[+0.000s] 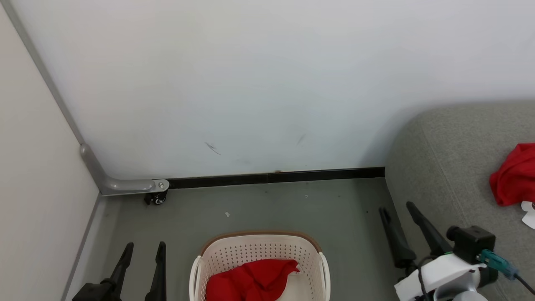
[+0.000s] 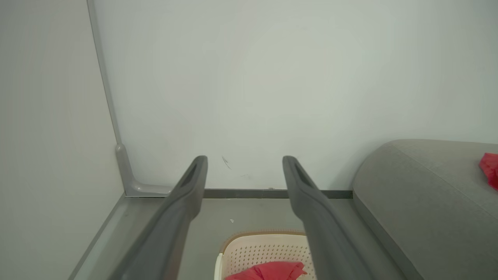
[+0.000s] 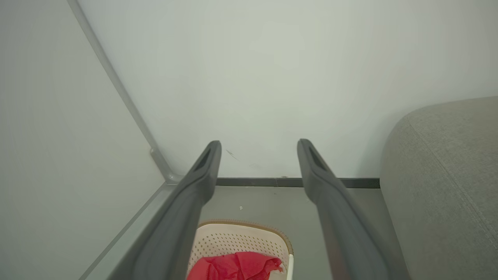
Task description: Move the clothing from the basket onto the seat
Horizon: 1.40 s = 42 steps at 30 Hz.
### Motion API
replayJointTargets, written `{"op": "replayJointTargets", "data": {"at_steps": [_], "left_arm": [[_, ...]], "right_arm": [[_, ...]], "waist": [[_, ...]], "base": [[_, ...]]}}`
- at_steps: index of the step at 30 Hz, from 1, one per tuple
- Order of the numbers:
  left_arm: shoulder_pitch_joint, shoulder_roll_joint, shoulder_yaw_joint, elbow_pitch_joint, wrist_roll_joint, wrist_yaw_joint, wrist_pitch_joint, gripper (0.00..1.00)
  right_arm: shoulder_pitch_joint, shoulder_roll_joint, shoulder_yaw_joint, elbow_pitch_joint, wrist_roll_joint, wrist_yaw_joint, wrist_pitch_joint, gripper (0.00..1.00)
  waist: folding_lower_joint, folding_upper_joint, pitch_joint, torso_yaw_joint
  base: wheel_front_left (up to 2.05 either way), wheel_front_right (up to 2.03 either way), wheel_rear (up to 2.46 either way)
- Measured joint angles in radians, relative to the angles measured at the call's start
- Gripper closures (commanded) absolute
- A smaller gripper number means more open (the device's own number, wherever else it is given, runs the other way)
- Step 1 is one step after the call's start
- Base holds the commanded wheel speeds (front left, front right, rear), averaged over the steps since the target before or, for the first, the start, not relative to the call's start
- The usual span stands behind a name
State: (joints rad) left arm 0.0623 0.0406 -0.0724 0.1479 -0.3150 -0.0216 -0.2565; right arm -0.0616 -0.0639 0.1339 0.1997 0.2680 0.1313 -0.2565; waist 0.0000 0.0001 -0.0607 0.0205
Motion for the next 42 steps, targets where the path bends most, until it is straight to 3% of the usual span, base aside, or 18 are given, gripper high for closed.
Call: {"op": "replayJointTargets", "data": {"at_steps": [10,42], "left_arm": [[0.011,0.000,-0.011,0.034,-0.006,-0.009,0.000,0.00],[0.011,0.000,-0.036,0.060,-0.027,-0.009,0.000,0.00]], "right_arm": [[0.070,0.009,-0.021,-0.024,-0.007,0.000,0.000,0.00],[0.104,0.022,-0.036,-0.059,-0.043,0.000,0.000,0.00]], "waist": [[0.0000,0.0000,-0.013,0.025],[0.0001,0.0000,-0.013,0.004]], "base": [[0.00,0.00,0.00],[0.00,0.00,0.00]]}}
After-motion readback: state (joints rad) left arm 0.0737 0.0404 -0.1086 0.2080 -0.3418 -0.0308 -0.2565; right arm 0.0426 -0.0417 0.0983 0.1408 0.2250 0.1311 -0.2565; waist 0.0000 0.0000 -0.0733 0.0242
